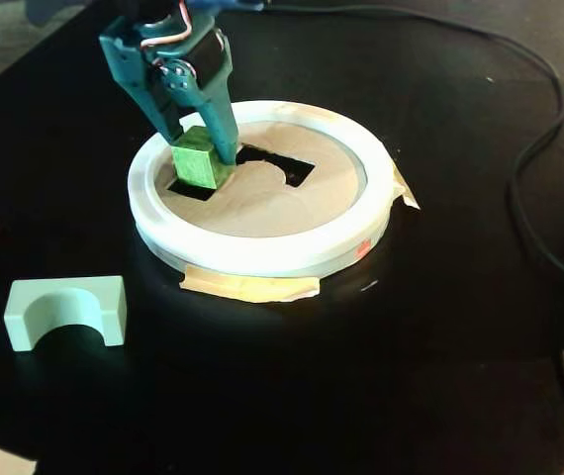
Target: Pick up the square block and drop it in corresponding square shaped hole
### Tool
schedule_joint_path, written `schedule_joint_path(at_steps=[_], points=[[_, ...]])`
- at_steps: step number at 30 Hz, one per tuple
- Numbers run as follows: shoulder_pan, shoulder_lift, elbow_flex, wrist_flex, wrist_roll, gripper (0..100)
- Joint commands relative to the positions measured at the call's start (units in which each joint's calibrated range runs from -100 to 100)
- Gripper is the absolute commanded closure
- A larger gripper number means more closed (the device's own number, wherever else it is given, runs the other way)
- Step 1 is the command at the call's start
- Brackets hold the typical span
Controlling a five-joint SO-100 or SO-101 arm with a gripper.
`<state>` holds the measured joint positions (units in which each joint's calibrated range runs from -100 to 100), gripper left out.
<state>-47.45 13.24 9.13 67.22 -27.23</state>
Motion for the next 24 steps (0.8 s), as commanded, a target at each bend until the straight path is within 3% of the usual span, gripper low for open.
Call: schedule_joint_path(at_steps=[1,7,15,24], points=[[-0.74,-4.69,0.44,-1.44,-0.44,62],[0.64,-4.69,2.80,-1.44,-0.44,58],[-0.61,-5.85,2.99,-1.44,-0.34,30],[-1.61,-9.61,3.17,-0.13,0.05,29]])
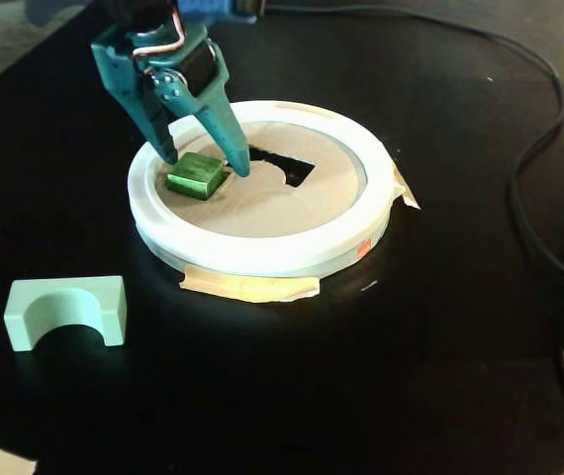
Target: Pick up the square block and drop it in corresponding square shaped hole
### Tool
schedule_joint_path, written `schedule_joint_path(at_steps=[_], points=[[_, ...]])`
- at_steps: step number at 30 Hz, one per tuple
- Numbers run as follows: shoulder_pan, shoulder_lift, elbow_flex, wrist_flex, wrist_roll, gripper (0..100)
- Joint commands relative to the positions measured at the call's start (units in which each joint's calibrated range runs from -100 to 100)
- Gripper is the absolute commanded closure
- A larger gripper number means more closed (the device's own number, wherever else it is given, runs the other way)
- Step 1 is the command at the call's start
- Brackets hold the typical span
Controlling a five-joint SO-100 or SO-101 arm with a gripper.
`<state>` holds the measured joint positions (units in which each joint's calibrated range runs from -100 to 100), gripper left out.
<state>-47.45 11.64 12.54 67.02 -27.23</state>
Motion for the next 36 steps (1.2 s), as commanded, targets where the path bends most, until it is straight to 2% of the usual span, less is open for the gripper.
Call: schedule_joint_path(at_steps=[1,5,9,15,16,20,21,26,31,36], points=[[-1.74,-9.80,-0.16,0.26,0.15,29],[-1.74,-13.74,-0.16,2.27,0.15,29],[0.14,-20.28,-0.07,9.09,0.83,29],[9.25,-30.31,2.30,15.92,6.50,29],[15.12,-34.25,5.49,16.42,7.77,29],[27.98,-46.79,16.78,15.22,10.99,29],[34.22,-54.05,22.25,15.12,12.55,30],[51.07,-75.27,37.82,12.10,16.85,30],[59.94,-95.07,54.67,4.28,21.73,30],[60.56,-109.76,69.15,2.37,24.66,30]])
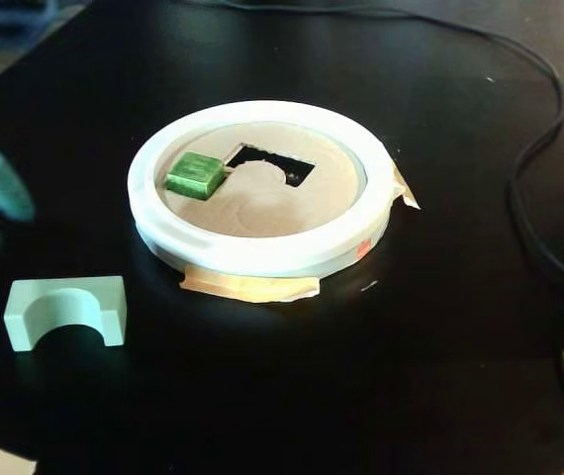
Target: Pick up the square block and drop it in corresponding square shaped hole
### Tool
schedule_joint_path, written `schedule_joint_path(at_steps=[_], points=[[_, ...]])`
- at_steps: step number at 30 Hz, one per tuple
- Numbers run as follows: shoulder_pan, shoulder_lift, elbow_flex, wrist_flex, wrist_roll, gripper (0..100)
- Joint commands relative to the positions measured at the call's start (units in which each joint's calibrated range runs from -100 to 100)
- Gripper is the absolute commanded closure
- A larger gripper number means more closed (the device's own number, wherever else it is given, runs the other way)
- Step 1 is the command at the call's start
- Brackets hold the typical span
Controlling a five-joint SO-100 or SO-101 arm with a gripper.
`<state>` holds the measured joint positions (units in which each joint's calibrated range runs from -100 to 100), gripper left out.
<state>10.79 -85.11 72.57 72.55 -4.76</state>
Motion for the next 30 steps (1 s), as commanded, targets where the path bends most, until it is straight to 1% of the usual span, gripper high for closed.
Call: schedule_joint_path(at_steps=[1,5,11,18,30], points=[[2.32,-14.80,10.85,-3.16,2.20,30],[0.82,-14.89,15.04,-2.15,2.30,29],[2.32,-14.89,20.87,-2.96,2.30,30],[2.32,-14.89,24.06,-2.15,2.20,30],[2.32,-14.89,24.24,-2.56,2.20,30]])
